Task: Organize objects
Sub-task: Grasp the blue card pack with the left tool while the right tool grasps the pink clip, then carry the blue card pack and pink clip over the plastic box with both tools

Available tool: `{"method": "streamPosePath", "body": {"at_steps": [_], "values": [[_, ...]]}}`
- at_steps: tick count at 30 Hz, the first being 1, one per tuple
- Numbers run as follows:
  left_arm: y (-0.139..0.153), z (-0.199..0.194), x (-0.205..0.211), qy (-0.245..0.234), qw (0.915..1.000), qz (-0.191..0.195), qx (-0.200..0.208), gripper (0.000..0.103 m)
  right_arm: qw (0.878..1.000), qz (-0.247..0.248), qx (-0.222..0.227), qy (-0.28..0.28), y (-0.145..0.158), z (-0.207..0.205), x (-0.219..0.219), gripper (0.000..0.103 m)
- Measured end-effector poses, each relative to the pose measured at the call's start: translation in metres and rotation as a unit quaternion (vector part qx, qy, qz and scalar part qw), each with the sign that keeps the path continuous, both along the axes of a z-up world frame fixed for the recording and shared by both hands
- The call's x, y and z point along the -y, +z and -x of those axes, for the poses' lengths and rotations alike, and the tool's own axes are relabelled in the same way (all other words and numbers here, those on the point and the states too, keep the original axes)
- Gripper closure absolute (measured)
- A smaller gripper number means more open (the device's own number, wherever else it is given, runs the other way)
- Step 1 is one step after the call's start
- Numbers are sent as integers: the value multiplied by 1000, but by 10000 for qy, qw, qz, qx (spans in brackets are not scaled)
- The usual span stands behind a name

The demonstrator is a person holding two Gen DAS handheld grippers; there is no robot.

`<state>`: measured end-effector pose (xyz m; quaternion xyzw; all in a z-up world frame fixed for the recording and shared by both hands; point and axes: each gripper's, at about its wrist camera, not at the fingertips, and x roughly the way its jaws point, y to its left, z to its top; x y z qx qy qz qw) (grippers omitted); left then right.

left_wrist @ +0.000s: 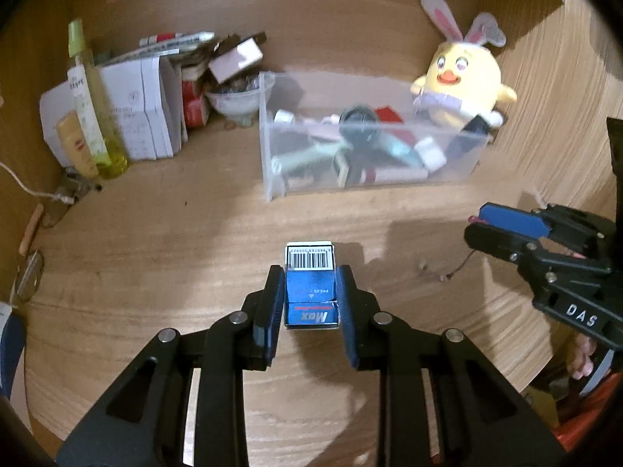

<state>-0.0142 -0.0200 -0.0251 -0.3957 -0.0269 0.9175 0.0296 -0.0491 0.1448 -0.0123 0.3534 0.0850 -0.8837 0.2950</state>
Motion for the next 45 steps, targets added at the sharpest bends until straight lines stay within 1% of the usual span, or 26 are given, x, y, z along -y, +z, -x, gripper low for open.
{"method": "streamPosePath", "body": {"at_steps": [3,6,11,15,18,26,34,37,42,45], "values": [[12,5,-1,8,9998,-116,-140,76,9999,105,-101,7,8,3,-2,75],[21,8,-4,16,9996,-144,-261,76,9996,242,-171,26,17,8,-4,75],[32,19,-6,78,9991,-205,-368,76,9989,310,-351,-5,30,17,-6,75],[41,27,-8,41,9985,-243,-489,76,9980,396,-493,-40,41,23,-8,75],[49,31,-10,-16,9979,-252,-603,76,9970,435,-627,-108,51,29,-11,75],[67,49,-16,-122,9953,-420,-858,76,9954,432,-789,-325,66,47,-17,75],[81,70,-23,-156,9938,-367,-1035,76,9925,514,-998,-477,86,65,-21,75],[85,76,-25,-166,9933,-327,-1100,76,9907,500,-1141,-547,95,72,-21,75],[88,89,-26,-184,9928,-327,-1135,76,9872,509,-1375,-628,114,82,-19,75],[88,95,-25,-194,9928,-356,-1127,76,9862,519,-1430,-656,120,90,-18,75]]}}
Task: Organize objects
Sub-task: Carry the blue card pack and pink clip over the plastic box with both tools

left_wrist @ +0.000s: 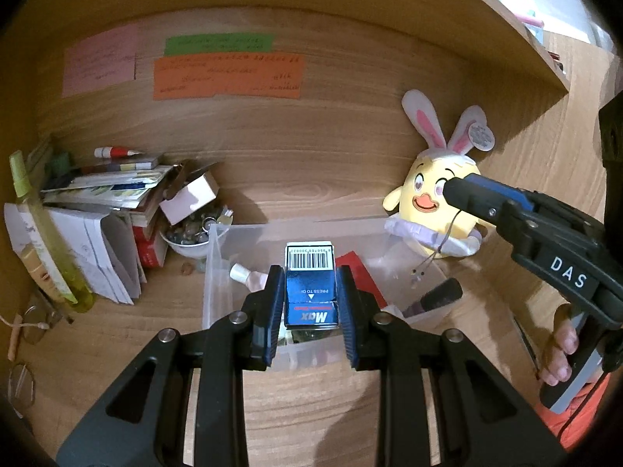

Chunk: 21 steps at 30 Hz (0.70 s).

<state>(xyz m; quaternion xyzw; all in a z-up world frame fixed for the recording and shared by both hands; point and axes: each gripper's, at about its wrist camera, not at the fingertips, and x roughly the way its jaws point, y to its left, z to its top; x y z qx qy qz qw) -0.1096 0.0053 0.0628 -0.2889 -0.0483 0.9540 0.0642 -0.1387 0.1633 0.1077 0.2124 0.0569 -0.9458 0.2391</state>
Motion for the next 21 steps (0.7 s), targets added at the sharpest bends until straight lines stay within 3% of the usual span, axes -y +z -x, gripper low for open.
{"method": "streamPosePath", "body": {"at_steps": [5,21], "values": [[-6,13,1,-13,9999,-36,114,76,9999,-100,115,-5,-7,13,5,75],[-46,54,3,94,9978,127,641,76,9929,-529,1048,202,-75,51,35,75]]}}
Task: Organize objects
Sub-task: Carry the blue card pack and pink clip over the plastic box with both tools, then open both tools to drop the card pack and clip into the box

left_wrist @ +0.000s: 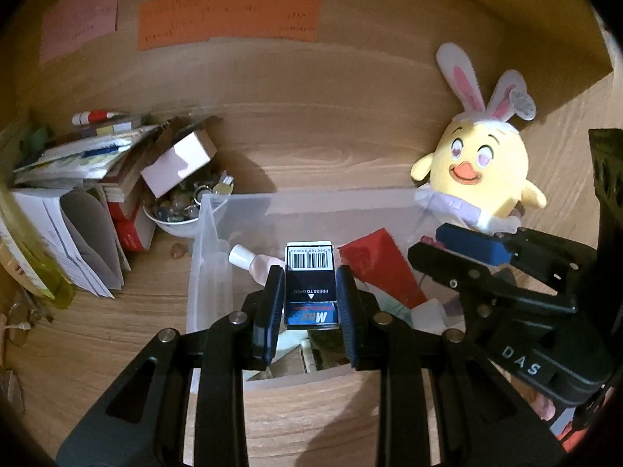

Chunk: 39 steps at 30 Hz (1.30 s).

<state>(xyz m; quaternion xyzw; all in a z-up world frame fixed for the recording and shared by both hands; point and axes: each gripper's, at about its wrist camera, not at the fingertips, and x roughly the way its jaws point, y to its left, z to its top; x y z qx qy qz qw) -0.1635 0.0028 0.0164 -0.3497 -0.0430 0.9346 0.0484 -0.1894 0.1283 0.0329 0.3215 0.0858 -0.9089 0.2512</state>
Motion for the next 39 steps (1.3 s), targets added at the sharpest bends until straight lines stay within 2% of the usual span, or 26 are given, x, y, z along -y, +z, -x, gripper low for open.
{"method": "streamPosePath", "body": {"at_steps": [6,14,18,20,28,30,34,39], "values": [[-13,9,3,1,9998,-24,172,76,9997,-174,193,17,-15,8,6,75],[-15,11,4,-7,9998,-45,216,76,9988,-400,277,22,-24,12,13,75],[-13,9,4,9,9998,-77,199,64,9984,-485,273,-2,-25,12,15,75],[-10,6,4,7,9999,-71,145,64,9984,-475,308,7,-25,12,15,74],[8,-10,1,-66,9999,-31,-108,63,9993,-369,115,-5,-8,1,9,65],[12,-15,0,-80,9998,-7,-165,62,9994,-340,45,-23,-2,-2,7,59],[20,-25,0,-78,9995,29,-296,50,9994,-312,-129,-72,7,-12,1,50],[27,-39,-1,-62,9989,111,-454,40,9991,-267,-293,-134,16,-27,-7,36]]}}
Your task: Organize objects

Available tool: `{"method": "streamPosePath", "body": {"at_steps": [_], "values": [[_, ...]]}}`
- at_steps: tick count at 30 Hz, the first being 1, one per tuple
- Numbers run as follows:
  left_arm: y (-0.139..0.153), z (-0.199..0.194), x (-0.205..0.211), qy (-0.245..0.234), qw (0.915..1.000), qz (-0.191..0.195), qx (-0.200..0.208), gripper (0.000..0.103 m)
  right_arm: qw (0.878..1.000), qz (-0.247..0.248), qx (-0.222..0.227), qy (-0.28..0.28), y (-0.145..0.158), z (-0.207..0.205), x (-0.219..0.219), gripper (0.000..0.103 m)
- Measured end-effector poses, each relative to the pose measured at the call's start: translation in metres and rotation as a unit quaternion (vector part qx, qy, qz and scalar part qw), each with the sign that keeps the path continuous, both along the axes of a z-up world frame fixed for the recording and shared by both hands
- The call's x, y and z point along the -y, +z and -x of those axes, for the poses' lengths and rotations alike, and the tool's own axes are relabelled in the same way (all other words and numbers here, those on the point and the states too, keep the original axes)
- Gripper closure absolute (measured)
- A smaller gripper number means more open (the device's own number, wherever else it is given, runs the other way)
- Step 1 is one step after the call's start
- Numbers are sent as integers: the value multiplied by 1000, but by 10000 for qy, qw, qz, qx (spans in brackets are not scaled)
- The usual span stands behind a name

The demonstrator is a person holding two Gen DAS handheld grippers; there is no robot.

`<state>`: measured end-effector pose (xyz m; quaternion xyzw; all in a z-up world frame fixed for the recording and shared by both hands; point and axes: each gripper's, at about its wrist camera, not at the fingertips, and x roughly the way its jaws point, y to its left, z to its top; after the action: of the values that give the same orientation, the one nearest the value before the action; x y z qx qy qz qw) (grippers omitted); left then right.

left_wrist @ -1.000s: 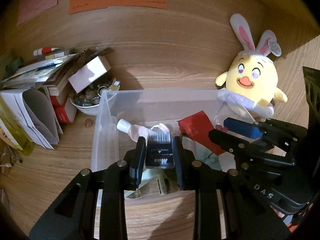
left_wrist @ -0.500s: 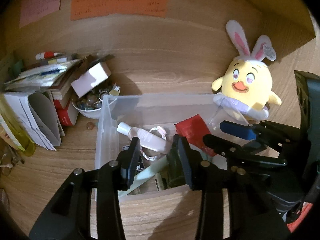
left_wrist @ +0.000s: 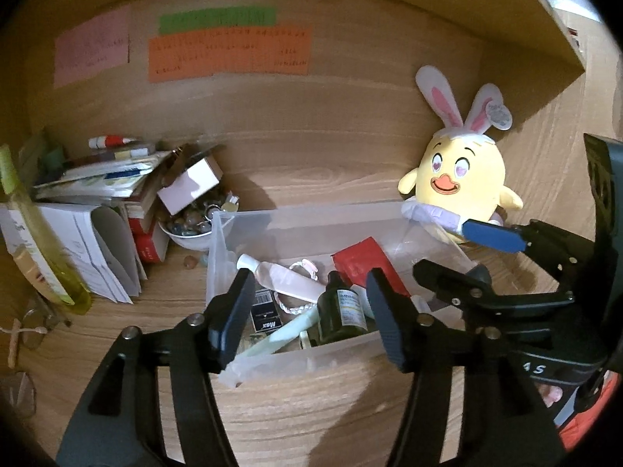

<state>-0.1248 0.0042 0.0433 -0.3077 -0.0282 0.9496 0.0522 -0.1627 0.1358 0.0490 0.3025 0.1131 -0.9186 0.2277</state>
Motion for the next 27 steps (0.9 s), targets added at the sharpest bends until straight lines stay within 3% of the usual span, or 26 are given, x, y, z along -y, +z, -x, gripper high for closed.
{"method": "streamPosePath", "body": {"at_steps": [2,6,9,12,15,27], "values": [[2,-5,1,34,10000,3,-51,31,9999,17,-96,-49,4,-8,-4,34],[1,-15,2,65,10000,-4,-58,30,9997,63,-217,-122,10,-20,-13,24],[-2,-19,3,88,10000,17,0,29,9994,112,-278,-142,13,-29,-18,22],[-5,-27,4,161,9999,12,-8,15,9993,150,-316,-133,13,-39,-23,20],[-5,-37,4,206,9997,63,-96,9,9989,162,-400,-167,12,-49,-26,20],[-13,-58,-6,163,9997,174,-99,7,9989,299,-278,-221,0,-69,-40,16]]}}
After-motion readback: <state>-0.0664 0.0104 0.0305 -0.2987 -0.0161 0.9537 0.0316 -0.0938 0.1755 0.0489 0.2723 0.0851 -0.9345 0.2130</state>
